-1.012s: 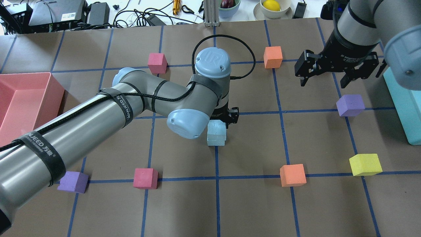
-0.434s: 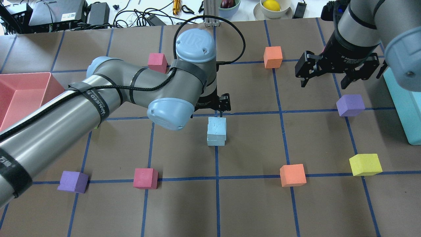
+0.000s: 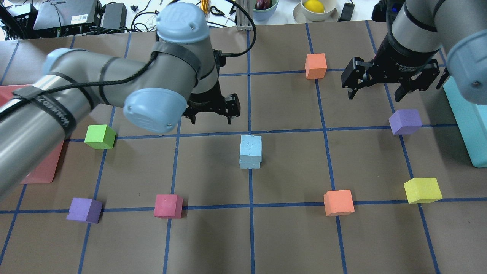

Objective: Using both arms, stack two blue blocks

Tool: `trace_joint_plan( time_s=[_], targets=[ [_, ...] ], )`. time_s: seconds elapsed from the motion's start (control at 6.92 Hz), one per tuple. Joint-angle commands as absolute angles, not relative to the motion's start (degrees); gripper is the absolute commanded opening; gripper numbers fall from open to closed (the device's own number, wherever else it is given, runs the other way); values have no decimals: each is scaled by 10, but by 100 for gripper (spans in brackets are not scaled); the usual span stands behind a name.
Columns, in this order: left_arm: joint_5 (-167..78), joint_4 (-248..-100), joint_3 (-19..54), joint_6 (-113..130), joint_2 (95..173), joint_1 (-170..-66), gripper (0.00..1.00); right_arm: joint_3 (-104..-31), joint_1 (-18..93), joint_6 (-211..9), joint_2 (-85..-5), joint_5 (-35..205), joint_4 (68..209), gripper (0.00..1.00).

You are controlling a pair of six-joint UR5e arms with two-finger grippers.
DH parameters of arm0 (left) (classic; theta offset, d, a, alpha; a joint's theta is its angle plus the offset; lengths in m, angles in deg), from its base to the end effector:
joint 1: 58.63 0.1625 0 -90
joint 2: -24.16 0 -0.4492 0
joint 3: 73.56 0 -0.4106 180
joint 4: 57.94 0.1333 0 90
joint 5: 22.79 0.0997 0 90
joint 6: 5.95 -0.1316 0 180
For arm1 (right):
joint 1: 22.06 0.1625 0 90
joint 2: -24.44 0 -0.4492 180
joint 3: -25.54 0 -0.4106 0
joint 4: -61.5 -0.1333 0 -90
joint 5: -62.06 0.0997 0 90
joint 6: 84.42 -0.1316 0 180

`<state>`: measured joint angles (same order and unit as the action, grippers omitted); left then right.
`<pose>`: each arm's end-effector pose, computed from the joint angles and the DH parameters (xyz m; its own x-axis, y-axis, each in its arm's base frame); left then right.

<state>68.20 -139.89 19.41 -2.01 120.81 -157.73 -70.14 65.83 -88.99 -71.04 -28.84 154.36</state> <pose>-0.2168 -0.5252 0.4058 -0.9957 0.0904 -0.0191 0.0899 0.9956 0.0261 0.1137 -0.4779 0.4814 -0.9931 0.1170 0.0119 0.1163 0.9921 -0.0475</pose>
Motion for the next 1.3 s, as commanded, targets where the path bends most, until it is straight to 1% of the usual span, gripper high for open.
trace_joint_plan(
  time_s=[0.0, 0.29, 0.58, 0.87, 1.16],
  targets=[
    [690, -1485, 144, -90, 1149, -1500, 100, -700, 658, -890, -711, -286, 1543, 100],
    [706, -1482, 135, -85, 1131, -1487, 100, -696, 658, -888, -711, -286, 1534, 100],
    [681, -1481, 135, -85, 1133, -1483, 100, -692, 660, -887, -711, -285, 1532, 100],
    [682, -1516, 134, -88, 1130, -1461, 100, -693, 659, -887, -711, -284, 1531, 100],
    [683, -1524, 133, -92, 1129, -1462, 100, -693, 659, -886, -711, -286, 1531, 100]
  ],
)
